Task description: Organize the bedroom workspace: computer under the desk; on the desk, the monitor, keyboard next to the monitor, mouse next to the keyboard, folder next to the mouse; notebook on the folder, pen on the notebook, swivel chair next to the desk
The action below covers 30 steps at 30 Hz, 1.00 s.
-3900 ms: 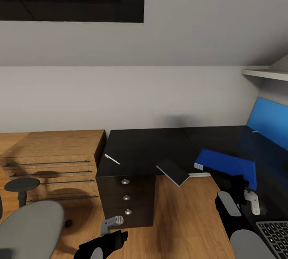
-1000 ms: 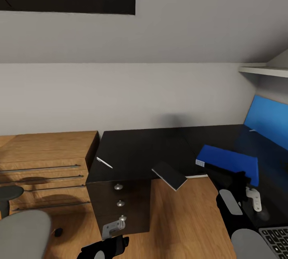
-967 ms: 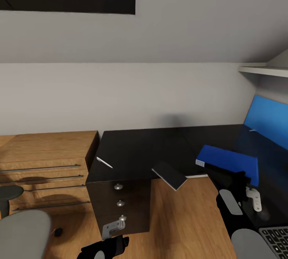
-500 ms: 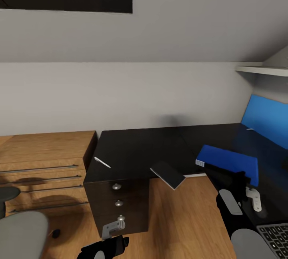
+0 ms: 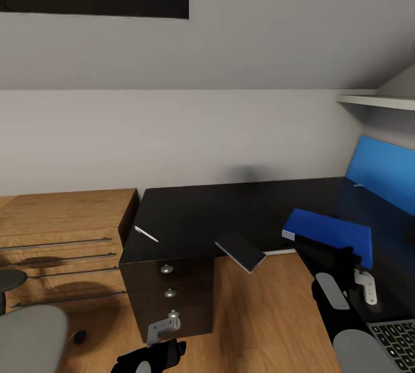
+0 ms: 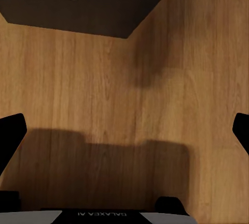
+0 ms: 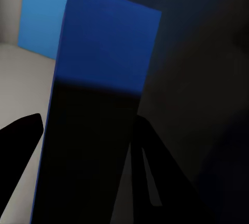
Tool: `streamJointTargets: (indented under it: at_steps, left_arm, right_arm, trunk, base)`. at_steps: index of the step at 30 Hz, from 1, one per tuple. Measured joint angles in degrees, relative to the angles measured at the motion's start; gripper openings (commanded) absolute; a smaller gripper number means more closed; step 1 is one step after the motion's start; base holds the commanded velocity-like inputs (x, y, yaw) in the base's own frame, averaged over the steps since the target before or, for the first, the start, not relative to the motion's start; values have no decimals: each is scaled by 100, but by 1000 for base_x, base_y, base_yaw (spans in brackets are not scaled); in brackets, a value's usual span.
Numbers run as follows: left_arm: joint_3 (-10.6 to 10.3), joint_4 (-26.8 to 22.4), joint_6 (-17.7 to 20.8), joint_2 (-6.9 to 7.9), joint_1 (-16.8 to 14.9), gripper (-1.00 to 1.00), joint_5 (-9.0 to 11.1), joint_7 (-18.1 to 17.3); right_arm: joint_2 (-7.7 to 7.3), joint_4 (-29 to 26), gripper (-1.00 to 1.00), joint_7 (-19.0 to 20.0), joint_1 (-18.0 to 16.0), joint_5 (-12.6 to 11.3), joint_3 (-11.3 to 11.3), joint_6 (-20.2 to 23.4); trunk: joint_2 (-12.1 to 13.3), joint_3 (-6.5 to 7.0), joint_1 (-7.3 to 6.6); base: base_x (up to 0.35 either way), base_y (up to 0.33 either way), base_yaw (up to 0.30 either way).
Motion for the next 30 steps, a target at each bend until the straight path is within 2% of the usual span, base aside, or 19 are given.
streamJointTargets:
  at_steps: [30]
  left_arm:
    - [0,-1,0,5,0,100,1,-15]
  right_arm:
    - [-7,1,-100,-1,0,1,7,13]
  trunk:
    - [0,-13,0]
  base:
    - [0,0,-25]
